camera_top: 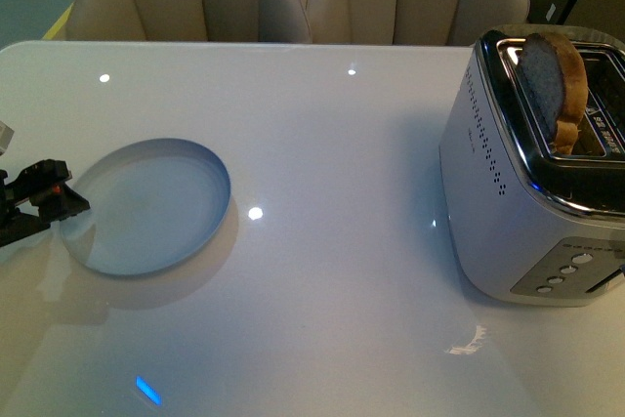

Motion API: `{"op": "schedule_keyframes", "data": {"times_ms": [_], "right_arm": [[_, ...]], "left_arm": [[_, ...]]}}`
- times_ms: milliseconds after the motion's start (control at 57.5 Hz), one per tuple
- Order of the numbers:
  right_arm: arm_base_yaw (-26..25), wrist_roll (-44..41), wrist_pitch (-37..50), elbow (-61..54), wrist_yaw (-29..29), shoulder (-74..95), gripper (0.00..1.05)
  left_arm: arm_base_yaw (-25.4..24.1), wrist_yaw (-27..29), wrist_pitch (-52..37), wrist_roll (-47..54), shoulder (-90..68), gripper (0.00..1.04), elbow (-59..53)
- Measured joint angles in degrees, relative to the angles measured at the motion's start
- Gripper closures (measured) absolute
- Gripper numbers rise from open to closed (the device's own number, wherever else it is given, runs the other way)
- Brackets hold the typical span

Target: Left arm holds plate, right arm toasts bread

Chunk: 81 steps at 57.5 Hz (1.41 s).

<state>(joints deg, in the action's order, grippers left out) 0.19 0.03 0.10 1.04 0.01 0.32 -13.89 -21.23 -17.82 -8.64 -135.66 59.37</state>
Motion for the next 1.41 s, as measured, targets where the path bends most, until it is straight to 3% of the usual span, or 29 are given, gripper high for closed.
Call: {"op": "schedule_keyframes", "data": {"times_ms": [174, 365, 591, 730, 852, 956, 1269, 1408], "right_arm": [[0.0, 0.0, 0.0, 0.0, 0.0, 0.0, 0.09], [0.0, 0.0, 0.0, 0.0, 0.0, 0.0, 0.09], [0.0, 0.0, 0.0, 0.0, 0.0, 0.0, 0.09], [0.0, 0.0, 0.0, 0.0, 0.0, 0.0, 0.09], [0.0, 0.0, 0.0, 0.0, 0.1, 0.0, 0.09], [0.0, 0.0, 0.0, 0.0, 0.1, 0.0, 0.09], [0.0, 0.0, 0.0, 0.0, 0.1, 0.0, 0.09], [0.0, 0.0, 0.0, 0.0, 0.1, 0.0, 0.09]], "left_arm": [[0.2, 1.2, -2.5, -0.1, 8.1, 0.05, -2.9], [3.0, 3.0, -3.8, -2.1, 19.4, 0.07, -6.0], [12.2, 9.7, -1.4, -8.4, 37.7, 0.07, -8.8], [15.5, 11.8, -1.2, -9.2, 41.7, 0.07, -9.1], [16.3, 22.6, -28.0, 0.6, 41.6, 0.28, -19.8], [14.8, 21.3, -39.8, 4.9, 44.7, 0.46, -27.8], [13.8, 21.2, -42.3, 7.6, 57.4, 1.01, -42.0], [13.8, 21.2, -41.4, 7.8, 63.0, 1.02, -46.2]]}}
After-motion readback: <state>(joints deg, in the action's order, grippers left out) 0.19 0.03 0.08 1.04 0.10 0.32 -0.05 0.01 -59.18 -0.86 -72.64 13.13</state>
